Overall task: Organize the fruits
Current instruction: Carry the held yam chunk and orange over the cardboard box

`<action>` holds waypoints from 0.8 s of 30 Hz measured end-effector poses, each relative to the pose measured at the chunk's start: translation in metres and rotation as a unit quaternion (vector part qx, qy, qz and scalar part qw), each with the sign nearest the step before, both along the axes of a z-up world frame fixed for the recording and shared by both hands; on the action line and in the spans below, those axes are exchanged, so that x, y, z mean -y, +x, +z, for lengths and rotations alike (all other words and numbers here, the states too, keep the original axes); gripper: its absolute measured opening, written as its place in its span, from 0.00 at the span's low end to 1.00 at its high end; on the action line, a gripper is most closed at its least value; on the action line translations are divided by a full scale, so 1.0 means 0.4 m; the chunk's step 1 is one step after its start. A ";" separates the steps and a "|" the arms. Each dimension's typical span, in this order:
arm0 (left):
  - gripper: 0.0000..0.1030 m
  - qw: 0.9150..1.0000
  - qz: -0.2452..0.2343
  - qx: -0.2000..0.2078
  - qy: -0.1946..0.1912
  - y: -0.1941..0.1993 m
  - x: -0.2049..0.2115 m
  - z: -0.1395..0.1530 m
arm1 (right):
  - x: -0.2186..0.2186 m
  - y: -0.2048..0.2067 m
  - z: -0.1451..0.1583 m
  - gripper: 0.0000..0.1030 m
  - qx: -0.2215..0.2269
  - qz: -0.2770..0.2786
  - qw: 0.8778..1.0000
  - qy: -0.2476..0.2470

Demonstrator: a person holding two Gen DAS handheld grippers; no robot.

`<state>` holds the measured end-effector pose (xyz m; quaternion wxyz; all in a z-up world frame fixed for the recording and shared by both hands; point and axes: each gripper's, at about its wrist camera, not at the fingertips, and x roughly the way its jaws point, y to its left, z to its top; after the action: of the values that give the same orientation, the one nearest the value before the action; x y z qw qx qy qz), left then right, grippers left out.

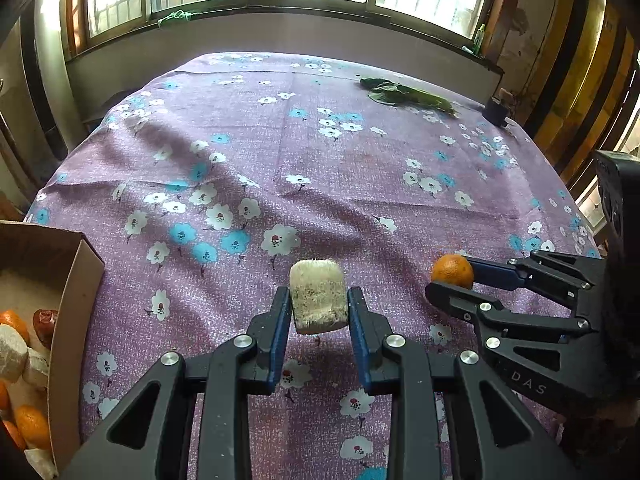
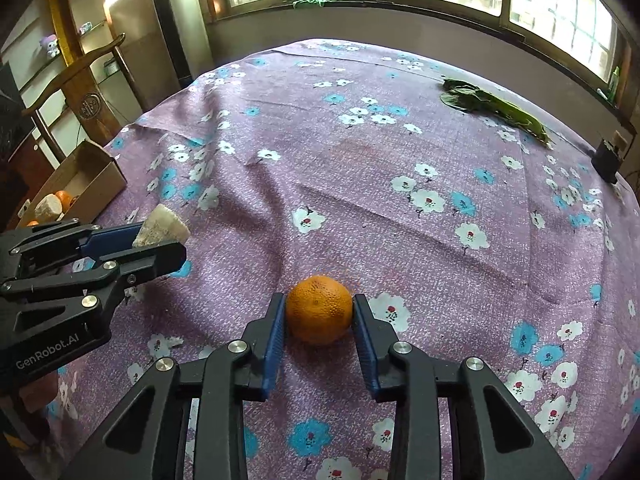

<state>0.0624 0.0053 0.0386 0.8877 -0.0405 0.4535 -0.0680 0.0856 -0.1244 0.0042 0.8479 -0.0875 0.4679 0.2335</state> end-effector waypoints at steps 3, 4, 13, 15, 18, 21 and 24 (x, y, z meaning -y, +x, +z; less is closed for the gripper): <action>0.26 1.000 0.004 0.005 -0.001 -0.024 -0.016 0.013 | -0.010 -0.027 0.006 0.34 0.000 0.005 1.000 0.004; 0.26 1.000 0.007 0.007 0.000 -0.033 -0.023 0.017 | -0.014 -0.037 0.011 0.34 0.002 0.005 1.000 0.005; 0.26 0.999 0.044 0.025 0.011 -0.120 -0.116 0.056 | -0.089 -0.117 0.054 0.35 0.004 0.042 0.998 0.038; 0.26 0.998 0.053 0.028 0.016 -0.140 -0.142 0.064 | -0.121 -0.135 0.060 0.35 0.004 0.054 0.998 0.042; 0.27 0.997 0.069 0.035 0.018 -0.170 -0.185 0.074 | -0.177 -0.160 0.074 0.35 0.010 0.077 0.996 0.041; 0.27 0.995 0.091 0.041 0.021 -0.198 -0.237 0.086 | -0.231 -0.174 0.088 0.35 0.016 0.095 0.994 0.043; 0.27 0.993 0.108 0.046 0.026 -0.225 -0.285 0.097 | -0.288 -0.194 0.098 0.35 0.020 0.116 0.992 0.041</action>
<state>-0.0277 0.1193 0.0774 0.9106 -0.0628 0.4067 0.0381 0.0082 -0.0092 0.0432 0.8270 -0.1111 0.4276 0.3477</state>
